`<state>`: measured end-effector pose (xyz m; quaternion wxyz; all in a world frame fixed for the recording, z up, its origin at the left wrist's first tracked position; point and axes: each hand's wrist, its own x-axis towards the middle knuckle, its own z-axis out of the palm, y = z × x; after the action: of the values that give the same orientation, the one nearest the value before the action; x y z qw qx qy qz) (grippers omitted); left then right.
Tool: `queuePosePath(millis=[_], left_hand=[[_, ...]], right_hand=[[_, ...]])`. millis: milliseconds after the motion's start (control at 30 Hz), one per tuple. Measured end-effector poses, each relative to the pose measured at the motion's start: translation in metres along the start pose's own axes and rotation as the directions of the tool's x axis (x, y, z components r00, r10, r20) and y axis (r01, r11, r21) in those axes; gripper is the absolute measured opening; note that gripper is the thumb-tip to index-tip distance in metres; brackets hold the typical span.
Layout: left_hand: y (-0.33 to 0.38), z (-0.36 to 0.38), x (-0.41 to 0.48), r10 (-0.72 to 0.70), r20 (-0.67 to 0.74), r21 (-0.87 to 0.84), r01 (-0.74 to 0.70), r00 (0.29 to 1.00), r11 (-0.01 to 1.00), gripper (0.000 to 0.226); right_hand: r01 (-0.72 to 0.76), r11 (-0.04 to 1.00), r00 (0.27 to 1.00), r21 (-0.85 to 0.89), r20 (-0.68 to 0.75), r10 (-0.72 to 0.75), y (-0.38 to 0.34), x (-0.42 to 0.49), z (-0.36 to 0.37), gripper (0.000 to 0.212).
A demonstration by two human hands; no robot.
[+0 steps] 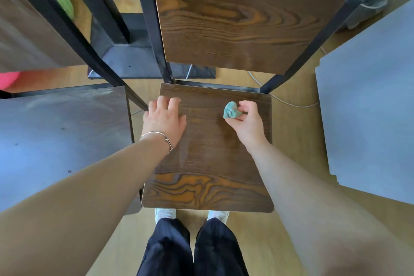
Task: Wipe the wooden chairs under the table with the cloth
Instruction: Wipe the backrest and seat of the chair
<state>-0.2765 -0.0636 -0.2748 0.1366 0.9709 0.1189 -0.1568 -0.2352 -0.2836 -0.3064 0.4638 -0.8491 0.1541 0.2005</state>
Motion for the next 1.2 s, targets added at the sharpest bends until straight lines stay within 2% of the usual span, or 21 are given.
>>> queuePosePath(millis=[133, 267, 333, 400, 467, 567, 633, 767, 867, 933, 1033, 1200], left_hand=[[0.019, 0.013, 0.002, 0.025, 0.017, -0.002, -0.025, 1.0, 1.0, 0.048], [0.029, 0.023, 0.002, 0.042, 0.029, -0.002, -0.042, 0.999, 0.999, 0.047], [0.031, 0.026, 0.001, 0.047, 0.033, 0.001, -0.047, 0.998, 0.999, 0.046], [0.032, 0.027, -0.001, 0.049, 0.034, 0.013, -0.05, 0.998, 0.999, 0.045], [0.033, 0.026, -0.002, 0.048, 0.034, 0.02, -0.048, 0.998, 0.999, 0.046], [0.033, 0.026, -0.002, 0.044, 0.031, 0.021, -0.045, 0.999, 0.999, 0.046], [0.033, 0.026, -0.002, 0.041, 0.031, 0.023, -0.041, 0.999, 0.999, 0.046], [0.034, 0.027, -0.003, 0.034, 0.035, 0.024, -0.034, 0.999, 0.999, 0.046], [0.035, 0.028, -0.004, 0.032, 0.037, 0.02, -0.032, 0.999, 0.999, 0.045], [0.035, 0.029, -0.005, 0.029, 0.039, 0.017, -0.03, 0.999, 0.999, 0.045], [0.036, 0.03, -0.006, 0.027, 0.042, 0.014, -0.028, 0.999, 1.0, 0.046], [0.041, 0.032, -0.008, 0.03, 0.046, 0.008, -0.03, 0.999, 1.0, 0.046]], right_hand=[[0.098, 0.978, 0.992, -0.184, -0.058, -0.11, 0.025, 0.007, -0.008, 0.043], [0.247, 0.873, 0.961, -0.42, -0.01, -0.277, 0.042, 0.014, -0.014, 0.026], [0.251, 0.826, 0.955, -0.504, -0.008, -0.295, 0.045, 0.015, -0.017, 0.021], [0.207, 0.843, 0.967, -0.497, -0.026, -0.253, 0.044, 0.016, -0.02, 0.02], [0.146, 0.887, 0.984, -0.438, -0.025, -0.175, 0.038, 0.018, -0.023, 0.033], [0.116, 0.895, 0.993, -0.43, 0.066, -0.097, 0.025, 0.027, -0.025, 0.068], [0.134, 0.875, 0.988, -0.466, 0.132, -0.081, 0.018, 0.033, -0.025, 0.073], [0.164, 0.85, 0.985, -0.501, 0.13, -0.113, 0.013, 0.039, -0.024, 0.031], [0.201, 0.822, 0.979, -0.532, 0.091, -0.18, 0.02, 0.033, -0.02, 0.02], [0.222, 0.787, 0.972, -0.576, 0.064, -0.227, 0.03, 0.024, -0.019, 0.02], [0.265, 0.726, 0.954, -0.634, 0.064, -0.293, 0.049, 0.012, -0.019, 0.033], [0.231, 0.502, 0.927, -0.833, 0.033, -0.373, 0.054, 0.009, -0.016, 0.056]])
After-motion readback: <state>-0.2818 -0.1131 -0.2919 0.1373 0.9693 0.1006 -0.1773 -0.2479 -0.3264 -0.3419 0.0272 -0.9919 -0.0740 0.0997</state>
